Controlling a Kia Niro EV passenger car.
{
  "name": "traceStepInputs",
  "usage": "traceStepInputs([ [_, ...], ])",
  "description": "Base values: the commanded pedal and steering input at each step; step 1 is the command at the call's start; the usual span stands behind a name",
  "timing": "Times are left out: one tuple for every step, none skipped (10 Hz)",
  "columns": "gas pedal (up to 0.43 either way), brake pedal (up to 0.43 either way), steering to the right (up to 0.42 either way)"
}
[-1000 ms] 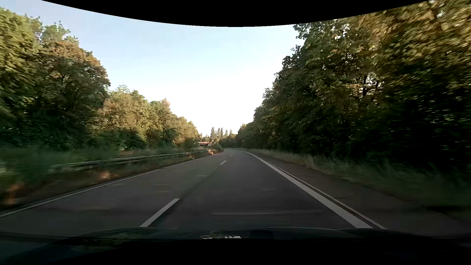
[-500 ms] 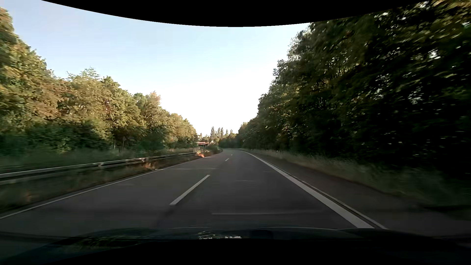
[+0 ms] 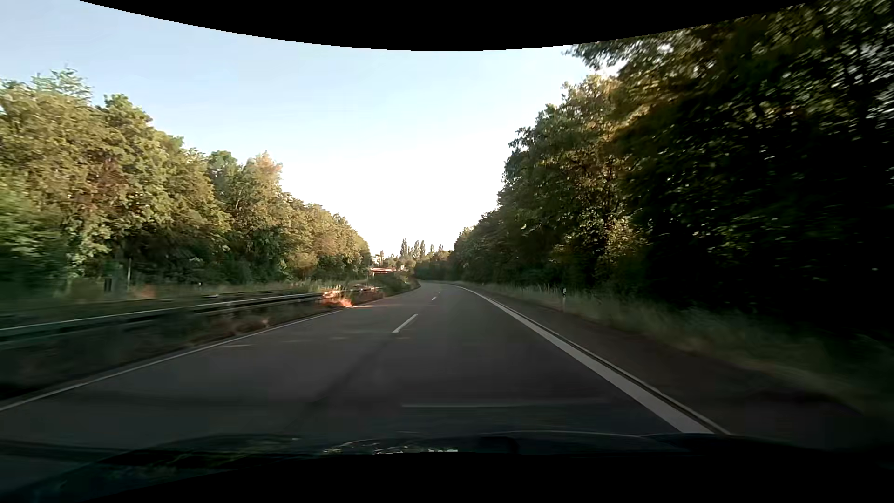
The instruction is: Follow the waypoints while adhering to traffic rules and regulations
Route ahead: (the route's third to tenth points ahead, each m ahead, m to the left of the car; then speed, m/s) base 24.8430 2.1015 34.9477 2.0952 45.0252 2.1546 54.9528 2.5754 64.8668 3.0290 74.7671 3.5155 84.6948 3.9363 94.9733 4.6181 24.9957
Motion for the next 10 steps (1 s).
traceStepInputs([
  [0.177, 0.0, -0.001],
  [0.177, 0.0, -0.001],
  [0.177, 0.0, -0.001],
  [0.177, 0.0, -0.001],
  [0.177, 0.0, -0.001],
  [0.177, 0.0, -0.001],
  [0.177, 0.0, 0.0],
  [0.177, 0.0, -0.001],
  [0.177, 0.0, -0.001],
  [0.177, 0.0, -0.001],
])
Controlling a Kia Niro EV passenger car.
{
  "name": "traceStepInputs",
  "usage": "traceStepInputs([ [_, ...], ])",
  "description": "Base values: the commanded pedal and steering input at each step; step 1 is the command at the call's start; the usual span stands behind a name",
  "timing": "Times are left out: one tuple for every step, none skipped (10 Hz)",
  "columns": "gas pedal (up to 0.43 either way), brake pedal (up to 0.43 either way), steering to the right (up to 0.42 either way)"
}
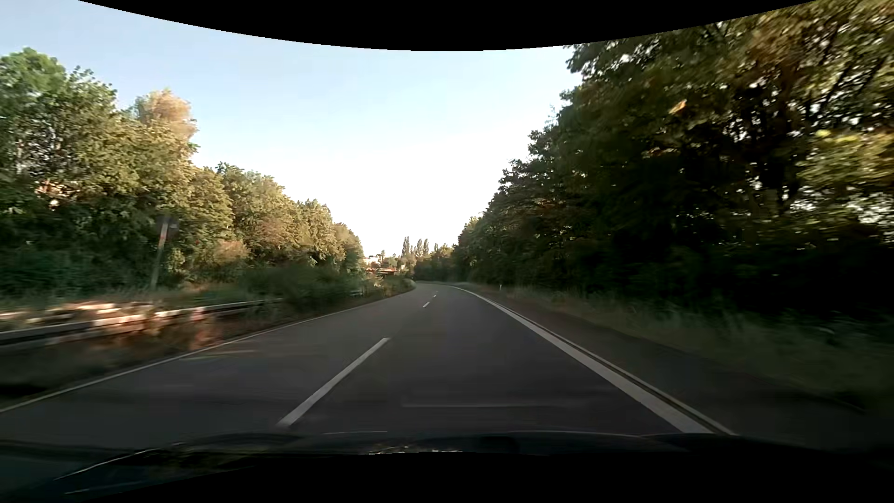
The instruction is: Follow the waypoints while adhering to traffic rules and regulations
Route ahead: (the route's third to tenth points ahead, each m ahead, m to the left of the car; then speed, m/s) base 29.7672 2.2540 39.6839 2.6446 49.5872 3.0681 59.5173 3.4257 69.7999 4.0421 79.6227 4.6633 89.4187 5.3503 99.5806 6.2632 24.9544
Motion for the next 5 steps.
traceStepInputs([
  [0.177, 0.0, -0.001],
  [0.177, 0.0, -0.001],
  [0.177, 0.0, -0.001],
  [0.177, 0.0, -0.001],
  [0.177, 0.0, -0.001],
])
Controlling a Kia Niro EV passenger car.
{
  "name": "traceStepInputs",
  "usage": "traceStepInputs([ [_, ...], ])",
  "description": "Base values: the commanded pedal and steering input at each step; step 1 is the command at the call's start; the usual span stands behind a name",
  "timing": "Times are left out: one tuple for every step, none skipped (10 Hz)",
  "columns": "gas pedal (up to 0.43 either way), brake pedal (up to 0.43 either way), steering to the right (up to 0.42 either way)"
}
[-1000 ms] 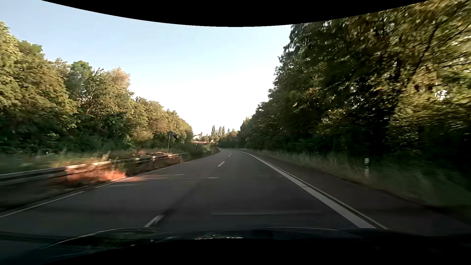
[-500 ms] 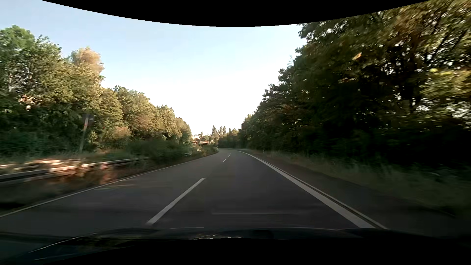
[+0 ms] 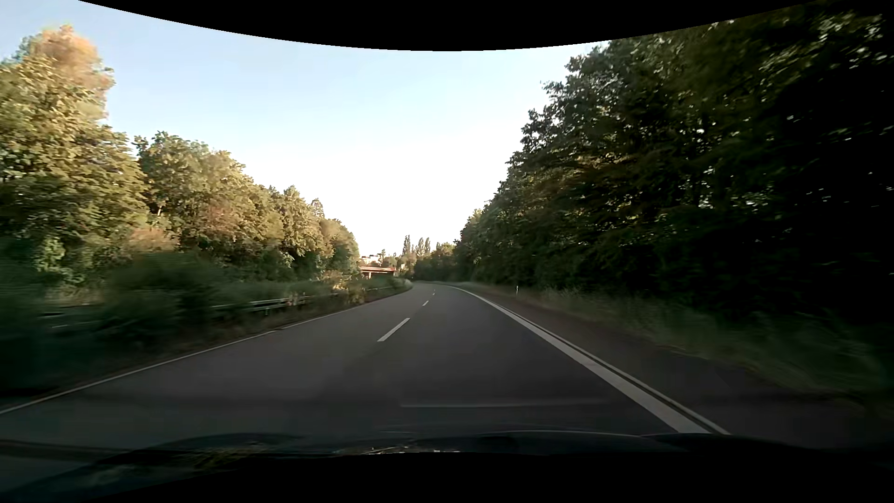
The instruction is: Follow the waypoints while adhering to traffic rules and regulations
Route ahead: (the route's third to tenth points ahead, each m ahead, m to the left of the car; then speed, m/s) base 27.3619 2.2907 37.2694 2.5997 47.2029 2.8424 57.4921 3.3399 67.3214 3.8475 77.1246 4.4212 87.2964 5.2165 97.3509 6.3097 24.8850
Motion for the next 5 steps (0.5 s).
traceStepInputs([
  [0.177, 0.0, -0.001],
  [0.177, 0.0, -0.001],
  [0.177, 0.0, -0.002],
  [0.177, 0.0, -0.003],
  [0.177, 0.0, -0.004],
])
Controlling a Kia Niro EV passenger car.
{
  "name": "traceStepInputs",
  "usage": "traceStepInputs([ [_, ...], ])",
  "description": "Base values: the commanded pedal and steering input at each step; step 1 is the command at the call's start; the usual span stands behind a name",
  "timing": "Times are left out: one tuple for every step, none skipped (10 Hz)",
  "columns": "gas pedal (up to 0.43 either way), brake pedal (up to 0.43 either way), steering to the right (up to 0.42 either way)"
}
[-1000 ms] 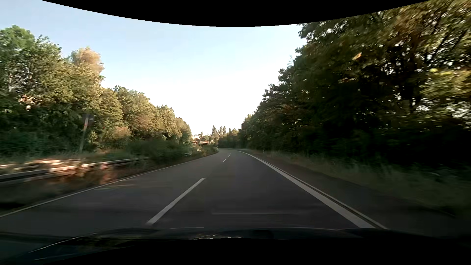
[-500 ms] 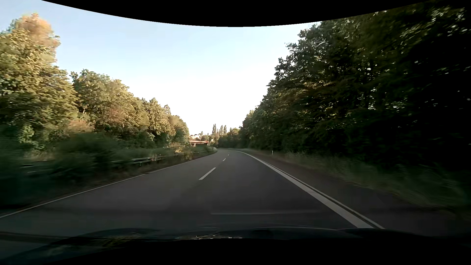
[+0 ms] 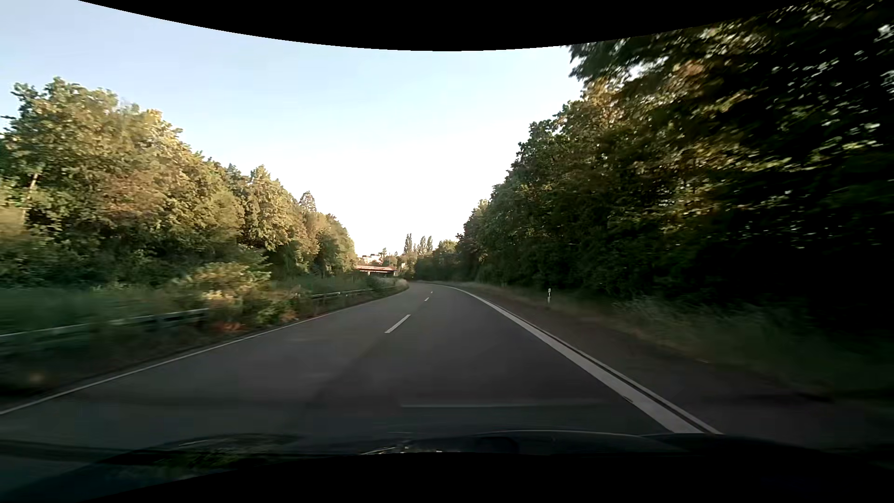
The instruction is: Follow the waypoints while adhering to traffic rules and regulations
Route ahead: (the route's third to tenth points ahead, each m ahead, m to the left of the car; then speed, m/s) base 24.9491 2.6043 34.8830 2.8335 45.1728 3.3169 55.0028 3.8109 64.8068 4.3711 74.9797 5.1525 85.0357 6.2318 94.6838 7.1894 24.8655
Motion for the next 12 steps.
traceStepInputs([
  [0.177, 0.0, -0.005],
  [0.177, 0.0, -0.005],
  [0.177, 0.0, -0.006],
  [0.177, 0.0, -0.006],
  [0.177, 0.0, -0.006],
  [0.177, 0.0, -0.007],
  [0.177, 0.0, -0.006],
  [0.177, 0.0, -0.007],
  [0.177, 0.0, -0.007],
  [0.177, 0.0, -0.007],
  [0.177, 0.0, -0.007],
  [0.177, 0.0, -0.007],
])
